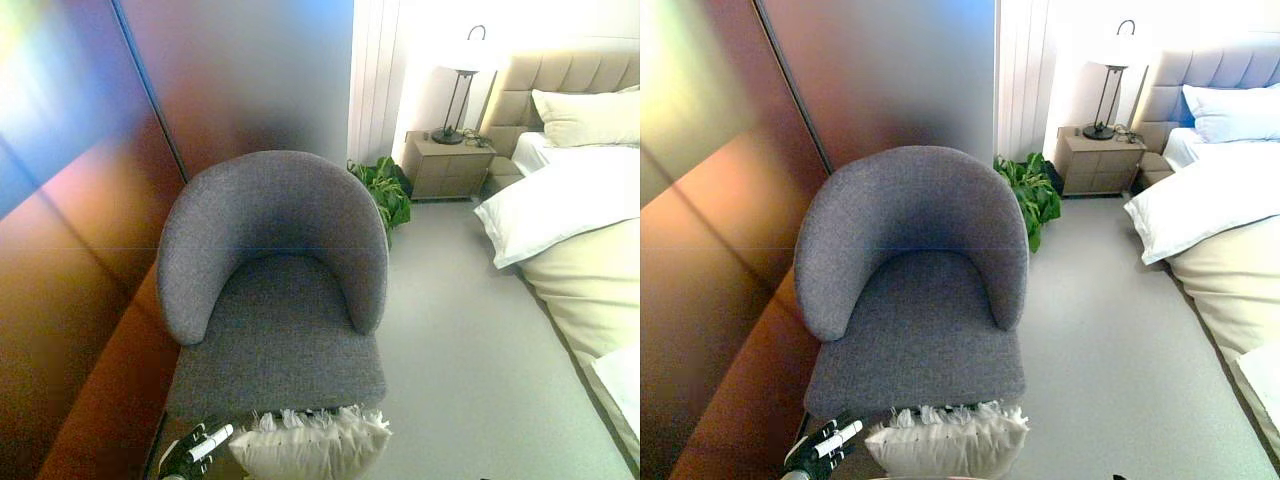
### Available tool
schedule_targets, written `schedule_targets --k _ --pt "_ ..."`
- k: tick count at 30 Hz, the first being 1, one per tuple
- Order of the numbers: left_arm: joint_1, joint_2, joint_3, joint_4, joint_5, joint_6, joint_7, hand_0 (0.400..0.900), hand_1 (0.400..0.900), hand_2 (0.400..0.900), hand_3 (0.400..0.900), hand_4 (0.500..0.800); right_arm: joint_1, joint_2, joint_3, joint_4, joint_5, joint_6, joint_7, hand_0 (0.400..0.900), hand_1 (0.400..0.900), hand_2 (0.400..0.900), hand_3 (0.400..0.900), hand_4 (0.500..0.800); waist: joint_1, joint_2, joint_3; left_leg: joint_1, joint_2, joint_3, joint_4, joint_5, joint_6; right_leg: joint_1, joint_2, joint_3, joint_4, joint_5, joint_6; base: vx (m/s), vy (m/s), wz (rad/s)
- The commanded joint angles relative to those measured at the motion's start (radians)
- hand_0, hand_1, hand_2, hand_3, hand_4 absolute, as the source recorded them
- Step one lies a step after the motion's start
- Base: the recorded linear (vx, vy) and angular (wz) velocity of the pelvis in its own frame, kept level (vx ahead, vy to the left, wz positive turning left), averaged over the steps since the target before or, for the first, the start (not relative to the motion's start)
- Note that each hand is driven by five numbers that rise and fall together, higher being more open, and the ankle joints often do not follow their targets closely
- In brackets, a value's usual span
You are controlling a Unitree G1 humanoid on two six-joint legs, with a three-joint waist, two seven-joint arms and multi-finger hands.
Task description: Pick up the pillow and put it on the sofa.
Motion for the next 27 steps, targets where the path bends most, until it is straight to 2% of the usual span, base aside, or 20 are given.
schedule_targets --k 1,13,16,21,23,27 --pt "-0.086 0.025 0.018 -0.001 -0.015 -0.094 -0.007 0.900 0.900 0.900 0.900 0.800 -0.077 -0.055 -0.017 0.025 -0.004 -0.031 -0.041 0.900 0.900 0.900 0.900 0.800 -0.009 0.002 0.014 -0.009 -0.034 -0.041 0.019 -0.074 0.052 -0.016 -0.013 -0.065 0.065 -0.092 0.033 0.00 -0.002 -0.04" --pt "-0.084 0.036 0.036 -0.035 -0.034 -0.056 0.008 0.900 0.900 0.900 0.900 0.800 -0.070 -0.056 -0.024 0.017 -0.004 -0.027 -0.037 0.900 0.900 0.900 0.900 0.800 -0.007 0.002 0.020 -0.011 -0.030 -0.040 0.019 -0.073 0.053 -0.017 -0.013 -0.063 0.065 -0.092 0.035 0.00 0.000 0.00" --pt "-0.080 0.029 0.038 -0.026 -0.039 -0.067 0.009 0.900 0.900 0.900 0.900 0.800 -0.068 -0.053 -0.023 0.017 -0.006 -0.027 -0.040 0.900 0.900 0.900 0.900 0.800 -0.006 0.002 0.020 -0.013 -0.030 -0.043 0.018 -0.073 0.052 -0.017 -0.013 -0.064 0.063 -0.090 0.035 0.00 0.000 0.00" --pt "-0.077 0.023 0.047 -0.021 -0.057 -0.004 0.010 0.900 0.900 0.900 0.900 0.800 -0.068 -0.054 -0.023 0.013 -0.013 -0.024 -0.043 0.900 0.900 0.900 0.900 0.800 -0.007 0.005 0.025 -0.013 -0.031 -0.046 0.018 -0.073 0.052 -0.015 -0.012 -0.064 0.062 -0.091 0.034 0.01 0.000 0.00" --pt "-0.076 0.025 0.048 -0.013 -0.036 0.010 0.003 0.900 0.900 0.900 0.900 0.800 -0.068 -0.055 -0.020 0.010 -0.017 -0.022 -0.043 0.900 0.900 0.900 0.900 0.800 -0.009 0.006 0.028 -0.013 -0.031 -0.047 0.019 -0.072 0.052 -0.016 -0.013 -0.064 0.063 -0.091 0.034 0.05 -0.002 0.02" --pt "-0.071 0.035 0.036 -0.021 -0.006 -0.006 0.019 0.900 0.900 0.900 0.900 0.800 -0.065 -0.061 -0.009 -0.010 -0.033 -0.023 -0.044 0.900 0.900 0.900 0.900 0.800 -0.015 0.009 0.043 -0.021 -0.029 -0.044 0.023 -0.068 0.051 -0.027 -0.015 -0.055 0.064 -0.089 0.035 0.04 0.000 0.00"
